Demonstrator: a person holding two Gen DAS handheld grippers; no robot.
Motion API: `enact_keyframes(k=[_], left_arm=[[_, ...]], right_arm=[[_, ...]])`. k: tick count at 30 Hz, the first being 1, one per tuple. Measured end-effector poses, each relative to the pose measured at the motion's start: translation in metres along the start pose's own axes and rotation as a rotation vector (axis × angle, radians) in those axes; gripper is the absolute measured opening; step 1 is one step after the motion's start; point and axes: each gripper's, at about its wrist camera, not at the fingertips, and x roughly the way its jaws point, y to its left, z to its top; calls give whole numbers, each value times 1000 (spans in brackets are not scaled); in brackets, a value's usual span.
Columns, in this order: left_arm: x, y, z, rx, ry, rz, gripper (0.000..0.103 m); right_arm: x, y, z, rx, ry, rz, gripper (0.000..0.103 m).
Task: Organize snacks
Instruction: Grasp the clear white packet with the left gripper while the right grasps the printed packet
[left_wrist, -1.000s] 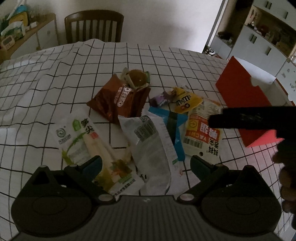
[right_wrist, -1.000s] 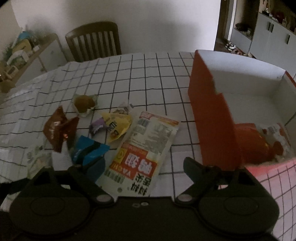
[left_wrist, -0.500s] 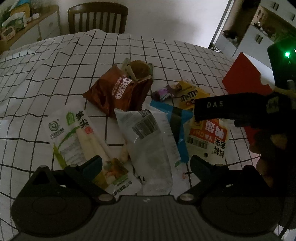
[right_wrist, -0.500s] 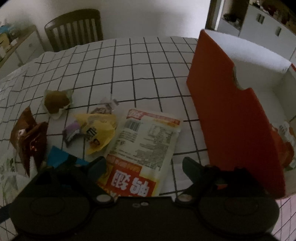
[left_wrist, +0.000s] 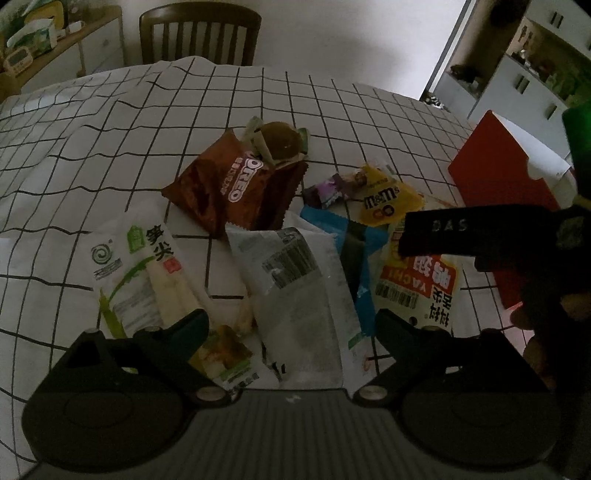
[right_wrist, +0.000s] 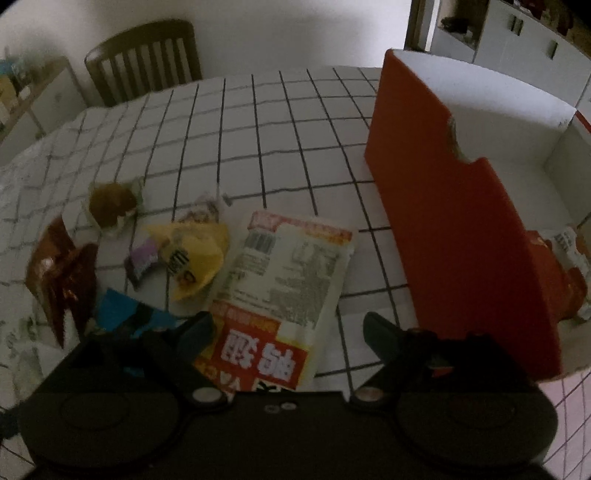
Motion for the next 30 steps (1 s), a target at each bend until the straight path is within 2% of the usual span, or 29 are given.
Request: enact_keyframes(k=[6, 8, 12, 16, 17, 20, 21, 23, 26, 30], left_arm=[[1, -1, 1, -7, 8, -1, 93], [1, -1, 2, -14, 12, 1, 86], [4, -1, 5, -32, 25, 8, 82], [5, -1, 8, -43, 28, 0, 67], [4, -1, 8, -44, 24, -4, 60], [3, 0, 10, -52, 24, -14, 54], [2, 1, 10, -56, 24, -17, 53], [0, 2, 10, -62, 25, -19, 46], [-1, 2, 10, -71, 28, -31, 41], [-5, 5, 9, -90, 35, -42, 38]], right_arm=[[7, 11, 1, -1, 8, -1, 86], [8, 14, 0, -5, 8, -2, 85], [6, 17, -2, -7, -8, -5, 78], [3, 11, -2, 8, -17, 23, 70], [1, 10, -3, 6, -21, 30, 65], [-2, 8, -7, 17, -30, 41, 59], [-6, 6, -8, 23, -52, 33, 48], [-11, 0, -8, 52, -64, 50, 42], [-18, -6, -7, 66, -83, 72, 28], [-29, -12, -7, 86, -119, 122, 16]])
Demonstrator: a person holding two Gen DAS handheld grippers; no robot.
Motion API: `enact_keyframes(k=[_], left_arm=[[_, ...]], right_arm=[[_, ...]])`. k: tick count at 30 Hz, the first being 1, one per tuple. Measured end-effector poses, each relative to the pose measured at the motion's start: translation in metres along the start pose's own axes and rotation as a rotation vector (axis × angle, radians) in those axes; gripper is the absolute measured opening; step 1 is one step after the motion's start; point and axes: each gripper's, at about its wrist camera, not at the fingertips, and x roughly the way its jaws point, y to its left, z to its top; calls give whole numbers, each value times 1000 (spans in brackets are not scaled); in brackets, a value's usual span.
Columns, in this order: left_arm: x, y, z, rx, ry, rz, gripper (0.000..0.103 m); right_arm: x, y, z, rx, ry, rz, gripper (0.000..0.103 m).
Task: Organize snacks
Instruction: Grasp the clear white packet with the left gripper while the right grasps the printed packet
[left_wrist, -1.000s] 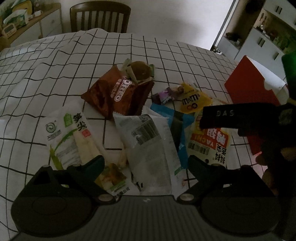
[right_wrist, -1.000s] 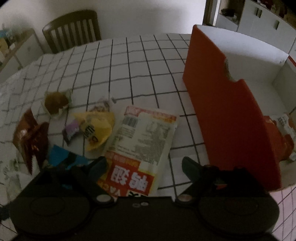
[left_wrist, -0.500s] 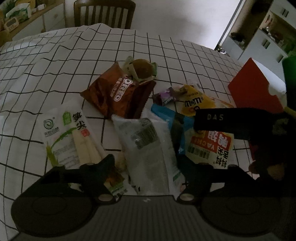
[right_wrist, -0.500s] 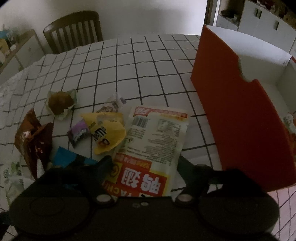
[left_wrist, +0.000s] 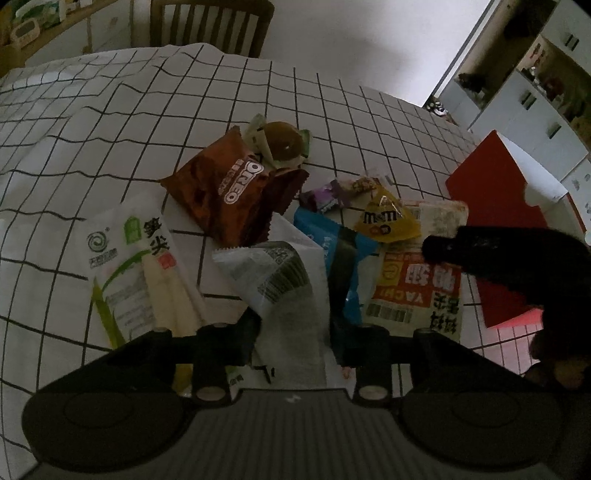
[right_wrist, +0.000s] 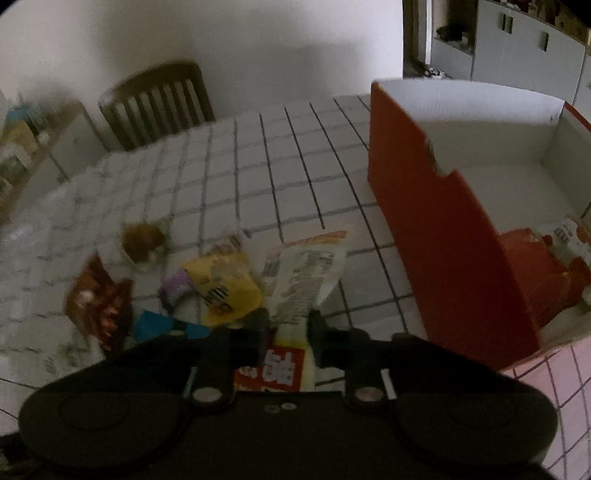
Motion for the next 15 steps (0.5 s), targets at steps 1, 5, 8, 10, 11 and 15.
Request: enact_keyframes(k=[1, 5, 8, 10, 11, 15], left_arm=[[-2, 1, 0, -3, -2, -4, 38], [-10, 4, 0, -6, -15, -18, 37], [-16, 5, 0, -6, -17, -25, 37], [-21, 5, -1, 3, -22, -26, 37], [-24, 5, -2, 3, -20, -28, 37], [-34, 2, -4, 10, -19, -45, 36]], right_arm=[[-4, 0, 1, -3, -8, 6, 15], [-16, 0, 0, -12, -34, 40, 6], [-26, -2, -2, -16, -49, 40, 6], [-32, -4, -5, -23, -51, 46, 6], [-36, -5, -7, -29, -53, 46, 6], [-56, -11, -12, -35, -62, 60, 6]])
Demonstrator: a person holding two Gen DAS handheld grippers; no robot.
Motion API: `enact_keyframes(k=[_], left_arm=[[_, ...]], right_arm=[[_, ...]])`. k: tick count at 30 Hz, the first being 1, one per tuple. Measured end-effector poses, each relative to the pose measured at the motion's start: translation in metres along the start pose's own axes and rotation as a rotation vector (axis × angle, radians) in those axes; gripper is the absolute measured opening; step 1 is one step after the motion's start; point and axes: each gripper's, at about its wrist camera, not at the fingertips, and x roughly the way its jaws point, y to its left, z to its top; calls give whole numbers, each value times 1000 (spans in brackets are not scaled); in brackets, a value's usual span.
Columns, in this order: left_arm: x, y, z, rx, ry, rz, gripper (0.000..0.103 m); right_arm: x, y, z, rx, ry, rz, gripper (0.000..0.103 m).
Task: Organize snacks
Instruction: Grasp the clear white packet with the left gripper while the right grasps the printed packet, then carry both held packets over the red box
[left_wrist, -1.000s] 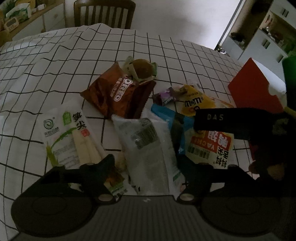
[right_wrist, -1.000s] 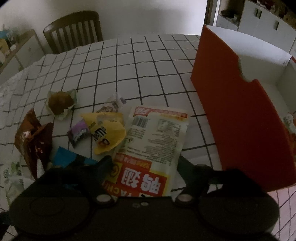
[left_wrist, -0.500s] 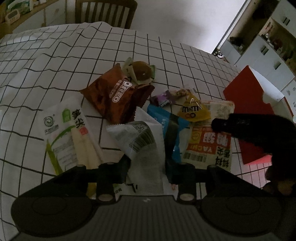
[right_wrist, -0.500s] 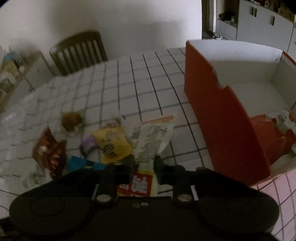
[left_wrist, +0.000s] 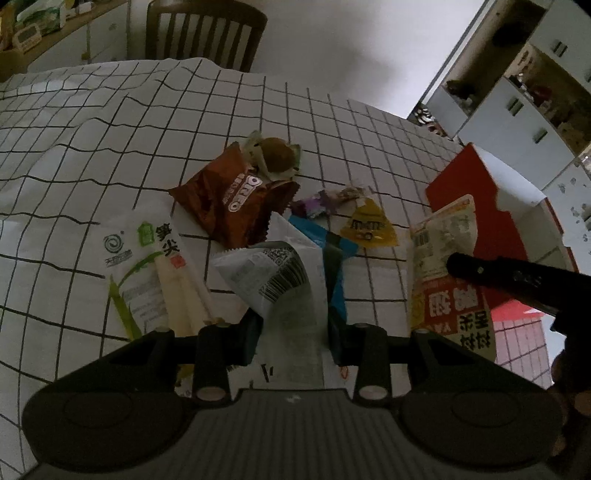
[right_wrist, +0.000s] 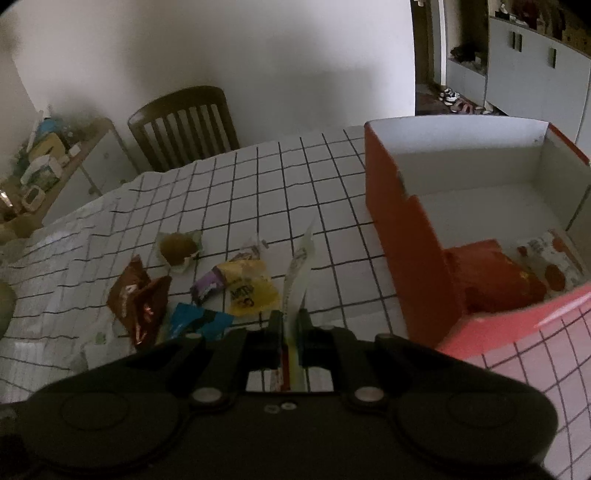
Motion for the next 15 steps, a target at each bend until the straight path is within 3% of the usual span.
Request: enact_keyframes(k=[15], left_arm=[[-57, -52, 9, 74, -22, -98, 37]], right_arm=[[-100, -32, 7, -35, -85, 65, 6]])
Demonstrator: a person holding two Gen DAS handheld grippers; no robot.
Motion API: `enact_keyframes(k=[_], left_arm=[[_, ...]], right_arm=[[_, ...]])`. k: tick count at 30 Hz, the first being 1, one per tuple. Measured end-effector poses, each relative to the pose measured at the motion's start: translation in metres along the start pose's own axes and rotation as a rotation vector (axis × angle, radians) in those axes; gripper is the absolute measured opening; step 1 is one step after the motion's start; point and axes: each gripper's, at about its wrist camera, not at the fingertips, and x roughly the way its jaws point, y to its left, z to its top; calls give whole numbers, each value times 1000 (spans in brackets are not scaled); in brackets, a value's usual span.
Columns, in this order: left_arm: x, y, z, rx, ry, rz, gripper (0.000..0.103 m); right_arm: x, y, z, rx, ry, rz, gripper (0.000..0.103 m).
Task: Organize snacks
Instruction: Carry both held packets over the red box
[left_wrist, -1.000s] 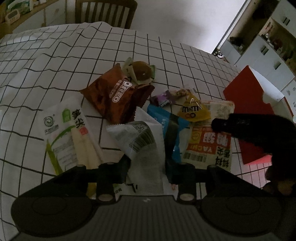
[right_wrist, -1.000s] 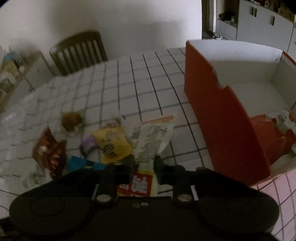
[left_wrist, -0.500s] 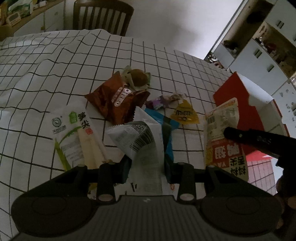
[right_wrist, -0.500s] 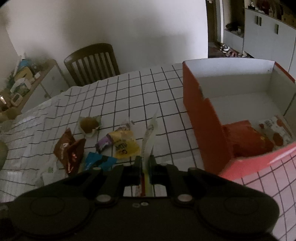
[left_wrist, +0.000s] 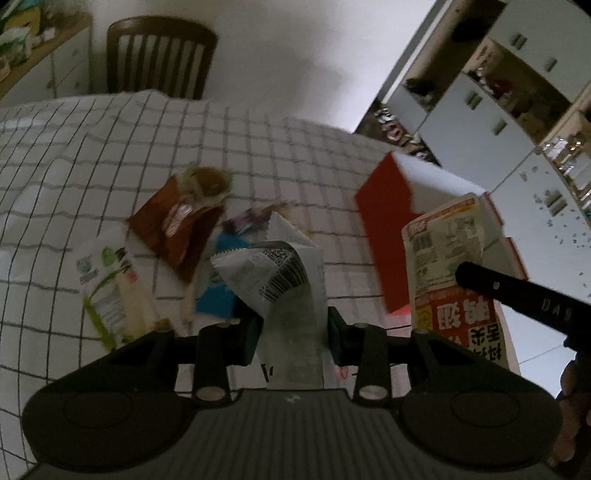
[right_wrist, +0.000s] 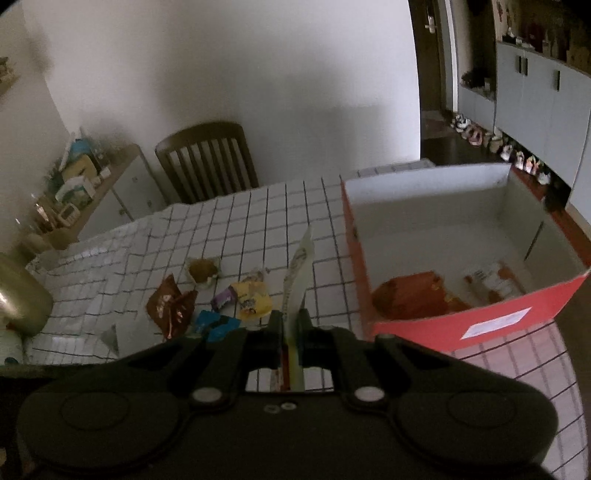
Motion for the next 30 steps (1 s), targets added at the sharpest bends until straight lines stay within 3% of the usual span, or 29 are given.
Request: enact_keyframes(k=[16, 24, 30], left_arm=[[-8, -127, 39, 127, -45, -88, 37], [20, -188, 56, 159, -37, -88, 37], [52, -225, 68, 179, -37, -47, 37]], right_arm=[[-57, -75, 45, -29, -100, -21, 6], [-63, -130, 66, -39, -118, -38, 6], [-52, -166, 80, -27, -119, -53, 6]])
